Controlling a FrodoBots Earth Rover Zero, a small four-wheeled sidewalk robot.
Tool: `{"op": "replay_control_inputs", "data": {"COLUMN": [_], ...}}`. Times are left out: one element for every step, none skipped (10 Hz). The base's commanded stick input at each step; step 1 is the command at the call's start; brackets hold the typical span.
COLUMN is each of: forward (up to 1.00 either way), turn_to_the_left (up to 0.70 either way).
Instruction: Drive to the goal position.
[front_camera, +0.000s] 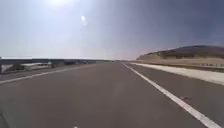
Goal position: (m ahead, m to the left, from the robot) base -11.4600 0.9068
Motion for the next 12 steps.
{"op": "replay_control_inputs", "data": {"forward": [1.0, 1.0, 1.0, 1.0, 1.0, 1.0, 1.0, 1.0, 1.0, 1.0, 1.0, 1.0], "turn_to_the_left": [0.0, 0.0, 0.0, 0.0, 0.0, 0.0, 0.0, 0.0, 0.0, 0.0, 0.0, 0.0]}}
